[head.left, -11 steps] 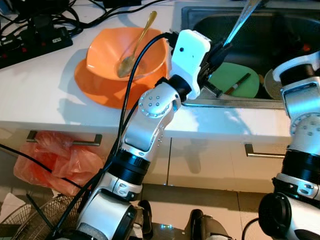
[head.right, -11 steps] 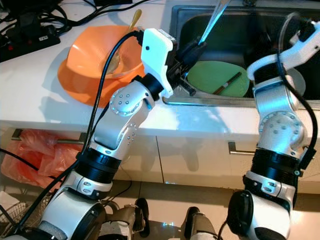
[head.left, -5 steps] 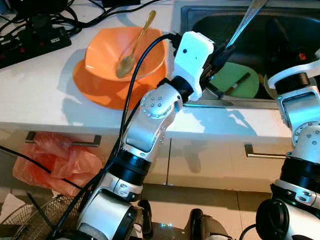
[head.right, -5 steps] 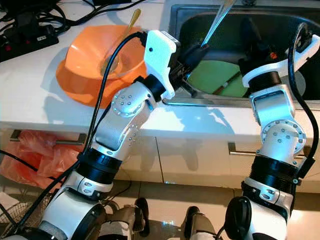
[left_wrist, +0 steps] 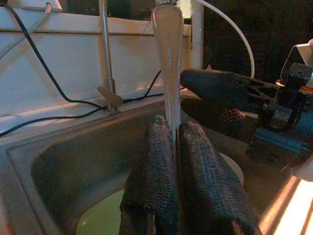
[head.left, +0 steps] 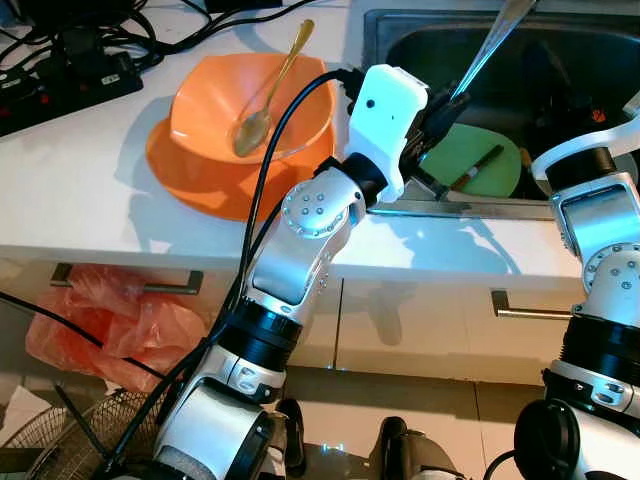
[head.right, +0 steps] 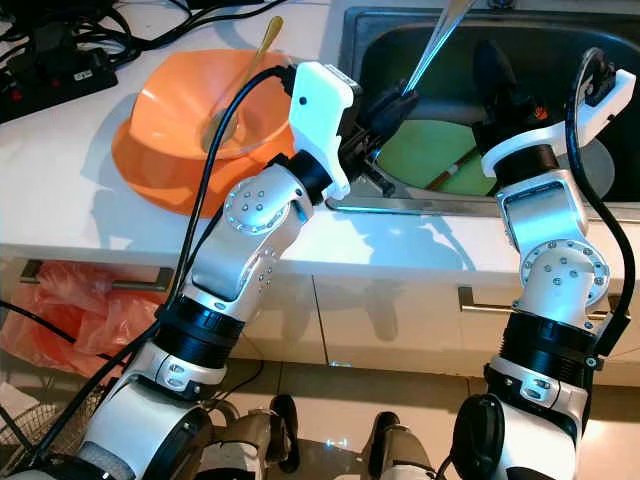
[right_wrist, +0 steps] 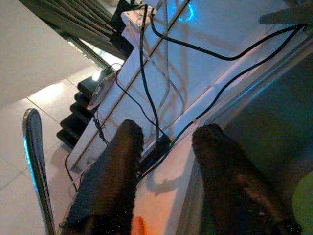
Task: Kitchen organization
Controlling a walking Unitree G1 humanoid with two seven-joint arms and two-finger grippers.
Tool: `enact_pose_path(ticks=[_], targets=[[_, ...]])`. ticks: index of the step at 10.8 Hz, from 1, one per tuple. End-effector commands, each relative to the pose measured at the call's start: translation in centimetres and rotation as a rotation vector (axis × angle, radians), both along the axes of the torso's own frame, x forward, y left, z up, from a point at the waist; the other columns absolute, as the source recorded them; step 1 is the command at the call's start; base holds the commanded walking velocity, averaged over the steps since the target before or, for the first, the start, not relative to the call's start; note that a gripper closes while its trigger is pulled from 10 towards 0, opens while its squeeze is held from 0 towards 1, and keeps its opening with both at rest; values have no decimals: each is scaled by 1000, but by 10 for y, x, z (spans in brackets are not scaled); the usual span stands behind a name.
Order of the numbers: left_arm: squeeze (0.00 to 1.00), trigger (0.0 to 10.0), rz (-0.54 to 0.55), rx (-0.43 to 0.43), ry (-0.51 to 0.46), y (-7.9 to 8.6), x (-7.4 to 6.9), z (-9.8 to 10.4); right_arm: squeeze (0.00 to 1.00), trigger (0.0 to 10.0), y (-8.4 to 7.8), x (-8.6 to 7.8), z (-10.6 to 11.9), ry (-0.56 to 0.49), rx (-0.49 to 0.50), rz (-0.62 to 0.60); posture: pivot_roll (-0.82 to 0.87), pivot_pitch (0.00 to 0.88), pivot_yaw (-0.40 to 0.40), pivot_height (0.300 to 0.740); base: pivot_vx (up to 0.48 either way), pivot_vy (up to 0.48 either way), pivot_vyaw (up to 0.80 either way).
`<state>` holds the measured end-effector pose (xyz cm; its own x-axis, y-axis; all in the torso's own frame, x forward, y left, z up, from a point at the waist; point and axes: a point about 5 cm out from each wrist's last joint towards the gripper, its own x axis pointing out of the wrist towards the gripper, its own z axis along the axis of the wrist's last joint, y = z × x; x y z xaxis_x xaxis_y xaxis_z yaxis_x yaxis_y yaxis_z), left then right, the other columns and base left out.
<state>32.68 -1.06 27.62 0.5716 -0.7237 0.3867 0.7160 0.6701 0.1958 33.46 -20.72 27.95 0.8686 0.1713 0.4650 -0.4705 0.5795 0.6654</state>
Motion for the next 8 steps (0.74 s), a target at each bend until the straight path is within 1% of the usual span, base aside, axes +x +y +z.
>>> enact_pose_path(ticks=[1,6,7,8], targets=[[0,10000,-18,-5,11,-7,-4,-3,1000,10000,0,-3,6,-34,11,5,31,215,34,740,0,0,0],[0,10000,-14,-9,14,-7,-3,-2,1000,10000,3,-7,13,-83,48,38,34,226,34,740,0,0,0],[0,10000,-11,-13,14,-6,-2,-1,0,10000,2,-10,15,-103,67,46,34,228,35,740,0,0,0],[0,10000,-5,-19,20,-6,-1,-1,0,10000,2,-11,16,-115,81,50,33,230,36,740,0,0,0]])
